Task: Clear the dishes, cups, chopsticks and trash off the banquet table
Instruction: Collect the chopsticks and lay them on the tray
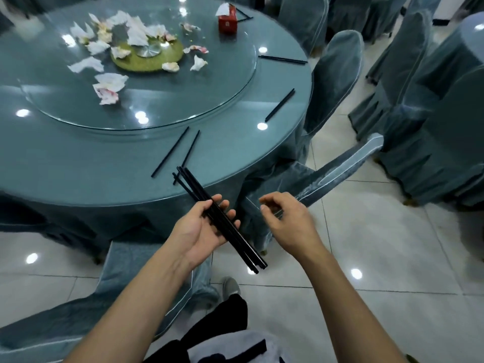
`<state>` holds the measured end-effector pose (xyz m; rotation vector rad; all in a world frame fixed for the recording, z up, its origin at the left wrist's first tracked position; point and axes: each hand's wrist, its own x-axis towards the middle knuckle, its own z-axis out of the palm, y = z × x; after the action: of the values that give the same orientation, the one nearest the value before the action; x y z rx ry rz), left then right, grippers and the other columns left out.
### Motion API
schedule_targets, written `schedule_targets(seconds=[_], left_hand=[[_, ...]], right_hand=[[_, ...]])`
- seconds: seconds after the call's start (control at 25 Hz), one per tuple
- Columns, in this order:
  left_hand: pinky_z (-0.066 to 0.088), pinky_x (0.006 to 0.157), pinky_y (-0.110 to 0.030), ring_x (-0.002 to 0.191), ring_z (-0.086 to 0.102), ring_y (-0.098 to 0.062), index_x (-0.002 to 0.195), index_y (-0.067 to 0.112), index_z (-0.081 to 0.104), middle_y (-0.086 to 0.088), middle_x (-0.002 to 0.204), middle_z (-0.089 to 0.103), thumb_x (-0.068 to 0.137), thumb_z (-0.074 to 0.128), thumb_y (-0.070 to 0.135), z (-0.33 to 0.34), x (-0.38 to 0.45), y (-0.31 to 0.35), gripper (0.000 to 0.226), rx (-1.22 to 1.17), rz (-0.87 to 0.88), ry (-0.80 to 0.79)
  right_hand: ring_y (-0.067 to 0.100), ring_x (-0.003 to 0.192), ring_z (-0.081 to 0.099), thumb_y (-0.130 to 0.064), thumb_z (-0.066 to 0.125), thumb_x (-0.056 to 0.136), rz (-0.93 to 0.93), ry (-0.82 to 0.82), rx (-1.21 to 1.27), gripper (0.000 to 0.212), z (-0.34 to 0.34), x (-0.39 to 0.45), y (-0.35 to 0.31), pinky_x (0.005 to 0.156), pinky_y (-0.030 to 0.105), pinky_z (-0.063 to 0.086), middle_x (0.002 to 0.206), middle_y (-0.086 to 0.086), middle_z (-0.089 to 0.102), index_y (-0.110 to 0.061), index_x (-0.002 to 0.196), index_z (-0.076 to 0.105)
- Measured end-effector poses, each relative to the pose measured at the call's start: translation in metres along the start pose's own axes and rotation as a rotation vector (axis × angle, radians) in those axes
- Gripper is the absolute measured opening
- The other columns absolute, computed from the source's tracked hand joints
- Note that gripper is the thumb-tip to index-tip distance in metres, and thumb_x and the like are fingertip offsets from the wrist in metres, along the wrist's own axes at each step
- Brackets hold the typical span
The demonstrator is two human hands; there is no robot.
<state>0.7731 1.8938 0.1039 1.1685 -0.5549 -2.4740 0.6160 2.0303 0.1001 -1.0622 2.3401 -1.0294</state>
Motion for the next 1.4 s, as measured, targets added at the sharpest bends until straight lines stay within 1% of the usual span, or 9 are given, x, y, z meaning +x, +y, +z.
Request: schedule_targets(seconds=[0.16, 0.4, 0.48, 0.68, 0.84, 1.0, 1.08, 1.2, 1.4], left_hand=[[0.062, 0.073, -0.046, 0.08, 0.075, -0.023, 0.104, 0.013, 0.071, -0.005, 0.091, 0.075, 0.101, 0.051, 0.022, 0.009, 0.027, 0.028, 0.022, -0.062, 0.053, 0.018], [0.062, 0.073, -0.045, 0.078, 0.074, -0.022, 0.107, 0.015, 0.066, -0.004, 0.088, 0.073, 0.102, 0.048, 0.021, 0.006, 0.054, 0.064, 0.02, -0.127, 0.101, 0.071], [0.062, 0.074, -0.046, 0.077, 0.074, -0.022, 0.106, 0.014, 0.067, -0.004, 0.088, 0.073, 0.101, 0.049, 0.021, 0.003, 0.06, 0.073, 0.02, -0.167, 0.114, 0.097], [0.061, 0.078, -0.047, 0.078, 0.074, -0.022, 0.111, 0.013, 0.067, -0.005, 0.093, 0.073, 0.102, 0.05, 0.021, -0.008, 0.072, 0.097, 0.021, -0.244, 0.156, 0.16], [0.06, 0.08, -0.046, 0.083, 0.072, -0.022, 0.108, 0.014, 0.069, -0.004, 0.094, 0.073, 0.102, 0.05, 0.022, -0.012, 0.085, 0.116, 0.022, -0.278, 0.189, 0.216], [0.058, 0.083, -0.047, 0.085, 0.071, -0.022, 0.107, 0.014, 0.067, -0.004, 0.093, 0.072, 0.102, 0.048, 0.022, -0.01, 0.103, 0.139, 0.021, -0.331, 0.241, 0.273], [0.057, 0.082, -0.047, 0.086, 0.071, -0.022, 0.108, 0.014, 0.066, -0.004, 0.094, 0.071, 0.103, 0.047, 0.023, -0.009, 0.113, 0.149, 0.021, -0.344, 0.264, 0.289], [0.06, 0.078, -0.045, 0.088, 0.071, -0.022, 0.112, 0.014, 0.065, -0.004, 0.095, 0.07, 0.104, 0.047, 0.024, -0.011, 0.126, 0.155, 0.022, -0.357, 0.286, 0.323], [0.059, 0.079, -0.046, 0.083, 0.071, -0.022, 0.112, 0.012, 0.066, -0.004, 0.094, 0.071, 0.102, 0.048, 0.022, -0.019, 0.137, 0.161, 0.023, -0.399, 0.317, 0.38]], right_hand=[[0.002, 0.095, 0.061, -0.033, 0.064, 0.095, -0.064, -0.067, -0.025, 0.014, 0.006, 0.058, -0.01, 0.096, 0.035, 0.052, 0.102, -0.017, 0.062, -0.034, 0.109, 0.069], [0.001, 0.092, 0.06, -0.034, 0.064, 0.095, -0.153, -0.134, -0.049, 0.017, 0.026, 0.123, -0.025, 0.094, 0.031, 0.052, 0.098, -0.016, 0.062, -0.032, 0.11, 0.069], [0.001, 0.092, 0.061, -0.034, 0.064, 0.095, -0.166, -0.173, -0.056, 0.017, 0.035, 0.138, -0.027, 0.093, 0.032, 0.053, 0.099, -0.015, 0.064, -0.032, 0.11, 0.07], [-0.001, 0.089, 0.061, -0.036, 0.063, 0.096, -0.181, -0.283, -0.082, 0.017, 0.056, 0.181, -0.04, 0.094, 0.032, 0.052, 0.101, -0.014, 0.065, -0.033, 0.112, 0.069], [0.007, 0.095, 0.062, -0.032, 0.062, 0.097, -0.227, -0.376, -0.112, 0.018, 0.077, 0.217, -0.052, 0.098, 0.038, 0.049, 0.103, -0.01, 0.065, -0.028, 0.114, 0.068], [0.012, 0.098, 0.063, -0.03, 0.062, 0.097, -0.265, -0.482, -0.145, 0.021, 0.096, 0.261, -0.059, 0.099, 0.04, 0.048, 0.105, -0.006, 0.066, -0.025, 0.117, 0.068], [0.013, 0.1, 0.064, -0.03, 0.06, 0.098, -0.272, -0.541, -0.186, 0.026, 0.107, 0.282, -0.062, 0.1, 0.042, 0.047, 0.106, -0.005, 0.066, -0.026, 0.123, 0.065], [0.016, 0.102, 0.064, -0.031, 0.058, 0.097, -0.271, -0.632, -0.244, 0.04, 0.124, 0.308, -0.062, 0.1, 0.044, 0.048, 0.11, -0.003, 0.067, -0.029, 0.137, 0.054], [0.025, 0.11, 0.062, -0.031, 0.056, 0.097, -0.281, -0.774, -0.352, 0.056, 0.154, 0.33, -0.063, 0.099, 0.046, 0.048, 0.12, 0.004, 0.065, -0.03, 0.149, 0.038]])
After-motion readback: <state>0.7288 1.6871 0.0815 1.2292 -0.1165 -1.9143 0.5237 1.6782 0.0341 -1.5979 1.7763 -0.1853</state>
